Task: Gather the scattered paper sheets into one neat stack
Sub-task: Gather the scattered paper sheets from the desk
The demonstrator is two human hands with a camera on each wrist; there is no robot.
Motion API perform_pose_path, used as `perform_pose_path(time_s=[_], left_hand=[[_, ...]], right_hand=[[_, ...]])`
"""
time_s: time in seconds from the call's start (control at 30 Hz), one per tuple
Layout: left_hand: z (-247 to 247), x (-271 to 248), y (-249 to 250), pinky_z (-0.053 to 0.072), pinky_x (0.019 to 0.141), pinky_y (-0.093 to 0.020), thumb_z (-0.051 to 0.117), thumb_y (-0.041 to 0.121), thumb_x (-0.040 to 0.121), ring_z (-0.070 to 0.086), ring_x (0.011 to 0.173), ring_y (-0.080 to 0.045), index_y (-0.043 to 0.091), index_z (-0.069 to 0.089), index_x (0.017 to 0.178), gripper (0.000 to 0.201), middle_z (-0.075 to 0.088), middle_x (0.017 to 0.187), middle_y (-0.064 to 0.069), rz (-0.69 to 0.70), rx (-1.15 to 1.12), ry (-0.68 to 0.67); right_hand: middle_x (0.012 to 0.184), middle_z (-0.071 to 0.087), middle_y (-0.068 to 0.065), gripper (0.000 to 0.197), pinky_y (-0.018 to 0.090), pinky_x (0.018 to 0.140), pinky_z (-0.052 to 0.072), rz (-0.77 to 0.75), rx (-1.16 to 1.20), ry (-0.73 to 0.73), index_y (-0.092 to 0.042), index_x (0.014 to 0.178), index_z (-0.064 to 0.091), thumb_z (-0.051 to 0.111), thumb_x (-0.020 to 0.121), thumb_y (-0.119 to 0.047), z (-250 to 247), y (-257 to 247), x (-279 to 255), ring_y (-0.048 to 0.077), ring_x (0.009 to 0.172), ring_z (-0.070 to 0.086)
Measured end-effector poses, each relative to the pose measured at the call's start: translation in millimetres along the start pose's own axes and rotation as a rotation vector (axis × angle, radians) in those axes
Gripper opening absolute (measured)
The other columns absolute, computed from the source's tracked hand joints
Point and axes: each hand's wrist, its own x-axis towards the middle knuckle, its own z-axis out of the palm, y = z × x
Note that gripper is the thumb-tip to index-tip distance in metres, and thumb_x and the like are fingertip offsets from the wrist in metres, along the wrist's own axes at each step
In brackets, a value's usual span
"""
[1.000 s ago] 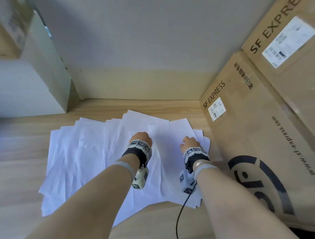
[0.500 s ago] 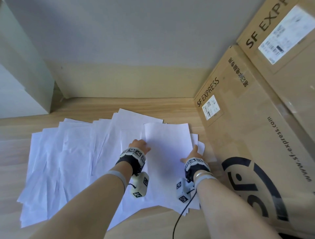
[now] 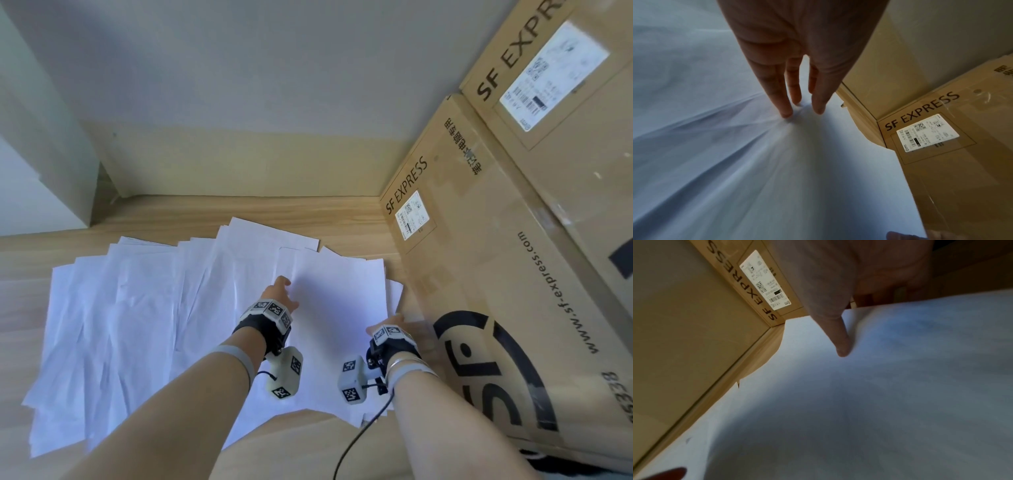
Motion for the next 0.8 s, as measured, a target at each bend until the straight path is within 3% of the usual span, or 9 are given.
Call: perform_pose_path(time_s=[0.07,0.13,0.23,0.37,0.47,0.6,0.7,0.77,0.8], left_hand=[[0,1,-3,0.045,0.092,-0.035,0.058,0.014,0.086,0.056,0.116,-0.03,0.012,0.035,0.134,0.053,0.054,0.133,-0.012,-0.013,-0.05,-0.011],[-3,0,-7,0.045,0.095,-0.035,0.059,0.014,0.086,0.057,0.116,-0.029,0.013,0.035,0.135,0.054,0.057,0.132,-0.011,-0.025,-0.055,-0.029],[-4,-1,-12,0.044,0.1,-0.036,0.058,0.015,0.086,0.054,0.119,-0.03,0.014,0.037,0.136,0.054,0.053,0.134,-0.011,-0.041,-0.011,0.005],[-10,-5,-19,0.041,0.103,-0.042,0.054,0.02,0.087,0.045,0.125,-0.035,0.017,0.034,0.14,0.057,0.038,0.14,-0.013,-0.089,0.032,0.183],[-15,-4,-22,0.04,0.103,-0.038,0.061,0.012,0.084,0.046,0.128,-0.032,0.014,0.021,0.146,0.074,0.043,0.142,-0.015,-0.066,-0.101,0.061],[-19,-6,-24,0.042,0.1,-0.037,0.063,0.013,0.084,0.05,0.125,-0.033,0.014,0.018,0.146,0.077,0.049,0.138,-0.018,-0.117,-0.161,0.046],[-25,-8,-29,0.043,0.099,-0.036,0.063,0.009,0.083,0.053,0.12,-0.031,0.007,0.033,0.14,0.064,0.055,0.13,-0.016,-0.16,-0.196,-0.014],[-29,-11,-32,0.044,0.098,-0.037,0.058,0.011,0.086,0.055,0.11,-0.031,0.001,0.046,0.128,0.045,0.06,0.113,-0.014,-0.148,-0.094,-0.028],[-29,-14,-33,0.043,0.098,-0.038,0.055,0.013,0.088,0.053,0.112,-0.032,0.001,0.05,0.124,0.038,0.058,0.116,-0.015,-0.148,-0.028,0.017]], right_hand=[[0.14,0.041,0.022,0.066,0.041,0.093,0.04,0.017,0.281,0.084,0.0,0.14,0.027,0.063,0.084,-0.007,3,1,5,0.037,0.125,0.045],[0.137,0.046,0.021,0.076,0.042,0.096,0.042,0.067,0.308,0.1,-0.001,0.14,0.024,0.069,0.08,-0.009,5,-3,10,0.036,0.121,0.05],[0.131,0.055,0.018,0.056,0.037,0.099,0.045,0.065,0.146,0.05,0.003,0.13,0.042,0.064,0.085,-0.021,9,-7,12,0.03,0.111,0.058],[0.125,0.059,0.023,0.044,0.036,0.089,0.049,0.003,0.073,0.072,0.008,0.124,0.05,0.059,0.087,-0.015,14,-13,11,0.033,0.111,0.061],[0.131,0.052,0.017,0.057,0.033,0.088,0.048,-0.033,0.083,0.057,0.0,0.132,0.043,0.063,0.082,-0.02,23,-19,10,0.032,0.113,0.057],[0.117,0.053,0.014,0.067,0.035,0.081,0.047,-0.093,0.231,0.0,-0.006,0.135,0.03,0.066,0.079,-0.009,29,-25,11,0.028,0.086,0.059],[0.141,0.044,0.014,0.076,0.039,0.101,0.041,-0.099,0.217,-0.059,-0.003,0.144,0.023,0.067,0.082,-0.011,31,-26,7,0.032,0.122,0.05],[0.144,0.041,0.016,0.065,0.038,0.104,0.038,-0.096,0.182,-0.071,0.0,0.142,0.028,0.06,0.087,-0.014,35,-28,5,0.034,0.128,0.045],[0.142,0.044,0.017,0.059,0.038,0.102,0.038,-0.103,0.182,-0.063,0.002,0.14,0.031,0.057,0.089,-0.013,36,-29,4,0.034,0.127,0.046]])
